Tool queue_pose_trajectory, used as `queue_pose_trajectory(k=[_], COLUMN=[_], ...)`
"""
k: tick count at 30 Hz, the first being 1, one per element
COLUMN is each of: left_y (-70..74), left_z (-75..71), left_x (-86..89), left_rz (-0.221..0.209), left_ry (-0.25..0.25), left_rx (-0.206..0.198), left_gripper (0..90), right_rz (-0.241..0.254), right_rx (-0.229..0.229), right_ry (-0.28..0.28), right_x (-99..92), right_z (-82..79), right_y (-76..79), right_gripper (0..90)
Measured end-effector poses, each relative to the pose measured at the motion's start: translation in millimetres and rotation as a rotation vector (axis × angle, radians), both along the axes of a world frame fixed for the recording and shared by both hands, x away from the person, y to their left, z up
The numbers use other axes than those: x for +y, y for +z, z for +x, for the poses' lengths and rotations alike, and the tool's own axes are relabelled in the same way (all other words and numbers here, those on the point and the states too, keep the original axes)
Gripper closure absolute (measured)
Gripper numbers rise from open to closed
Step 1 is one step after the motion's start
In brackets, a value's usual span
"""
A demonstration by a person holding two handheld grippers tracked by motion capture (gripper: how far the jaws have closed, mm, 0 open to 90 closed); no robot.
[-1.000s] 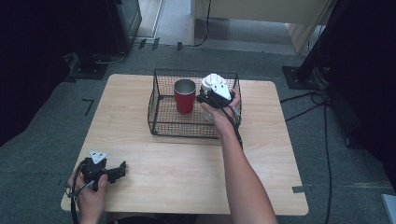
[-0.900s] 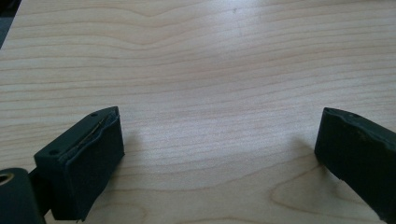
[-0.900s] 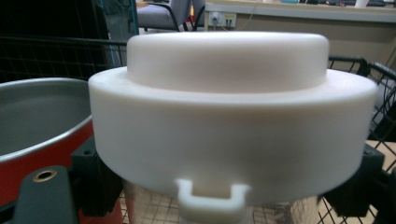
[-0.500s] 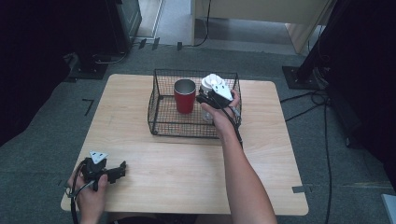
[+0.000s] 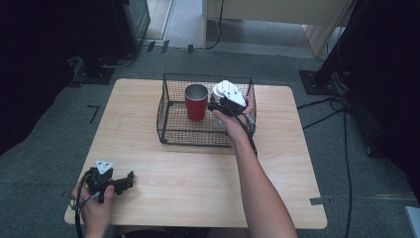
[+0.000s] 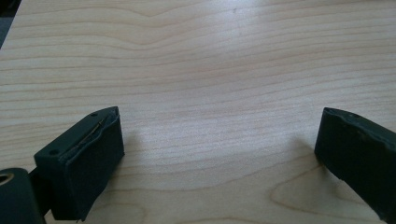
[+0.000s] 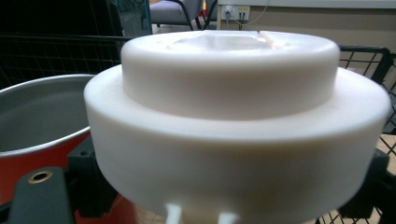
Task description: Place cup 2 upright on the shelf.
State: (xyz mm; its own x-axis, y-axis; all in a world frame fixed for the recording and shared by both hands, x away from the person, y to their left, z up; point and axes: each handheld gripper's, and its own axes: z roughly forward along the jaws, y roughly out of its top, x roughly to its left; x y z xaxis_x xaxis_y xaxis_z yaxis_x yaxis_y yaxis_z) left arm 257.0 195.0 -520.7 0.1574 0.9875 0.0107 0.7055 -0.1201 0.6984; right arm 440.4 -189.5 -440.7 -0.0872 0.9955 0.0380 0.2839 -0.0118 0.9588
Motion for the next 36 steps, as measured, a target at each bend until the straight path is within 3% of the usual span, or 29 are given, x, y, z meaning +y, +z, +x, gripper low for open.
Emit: queue_pose_trajectory(k=[10,15,20,26,36], left_y=[0.0,0.0,0.0,0.0,0.0], left_z=[0.0,0.0,0.0,0.0,0.0], left_x=[-0.1,-0.1,0.0,0.0,0.0], left_rz=[-0.001,0.0,0.0,0.0,0.0], left_ry=[0.001,0.0,0.0,0.0,0.0], left_rx=[0.0,0.0,0.0,0.0,0.0], left_gripper=[1.9,1.9,1.9,1.9,1.9], right_rz=[0.025,-0.029,-0.013,-0.029,-0.002], right_rx=[0.015,-0.011,-0.034,-0.059,-0.024], right_ry=[-0.01,0.008,0.003,-0.027,-0.023], right_x=[-0.8,1.5,0.5,-0.8,-0.7], right_z=[1.4,-1.6,-0.1,5.6,4.7], right_y=[0.6,-1.1,-3.4,-6.6,-4.3], right_gripper=[11.5,15.7,15.8,15.8,14.3])
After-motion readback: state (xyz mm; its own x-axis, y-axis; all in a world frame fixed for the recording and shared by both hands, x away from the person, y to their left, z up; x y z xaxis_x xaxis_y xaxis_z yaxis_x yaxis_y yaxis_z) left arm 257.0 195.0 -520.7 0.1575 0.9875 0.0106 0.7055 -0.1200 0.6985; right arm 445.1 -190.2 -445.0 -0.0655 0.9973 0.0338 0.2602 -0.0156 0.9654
